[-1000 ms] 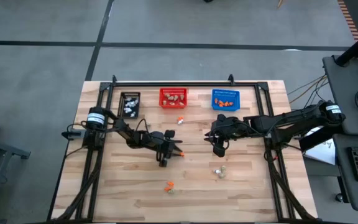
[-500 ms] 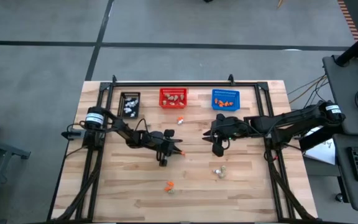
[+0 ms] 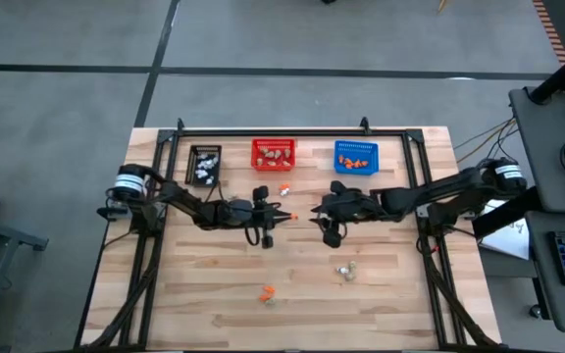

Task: Sort Halloween decoration
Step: Put the orange skeleton toy into the blue bin, then put the white skull toy into the red bin

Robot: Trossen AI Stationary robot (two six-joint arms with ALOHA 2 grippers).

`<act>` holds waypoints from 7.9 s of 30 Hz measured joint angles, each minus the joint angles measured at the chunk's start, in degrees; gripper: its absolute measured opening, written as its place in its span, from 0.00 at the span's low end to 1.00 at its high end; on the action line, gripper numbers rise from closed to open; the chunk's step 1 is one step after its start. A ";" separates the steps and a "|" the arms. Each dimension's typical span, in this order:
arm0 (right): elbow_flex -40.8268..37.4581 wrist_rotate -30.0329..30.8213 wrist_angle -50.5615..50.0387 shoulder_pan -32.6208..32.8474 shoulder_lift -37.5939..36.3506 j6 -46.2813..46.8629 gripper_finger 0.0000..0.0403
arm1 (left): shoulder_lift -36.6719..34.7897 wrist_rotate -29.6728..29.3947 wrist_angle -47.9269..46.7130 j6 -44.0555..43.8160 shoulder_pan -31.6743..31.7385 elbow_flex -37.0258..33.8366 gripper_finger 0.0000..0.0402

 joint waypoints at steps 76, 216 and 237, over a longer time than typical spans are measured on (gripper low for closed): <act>36.18 -11.83 -61.00 -44.10 15.59 -0.93 0.06 | -0.67 0.06 -9.04 -3.28 -0.15 1.91 0.44; 33.39 -7.43 -50.72 -10.58 0.47 4.98 0.18 | -16.69 -4.72 -73.52 5.76 17.02 4.83 0.14; 33.33 -7.58 -51.27 -3.02 0.47 6.07 0.18 | -19.40 -2.27 -75.68 16.13 16.95 19.56 0.11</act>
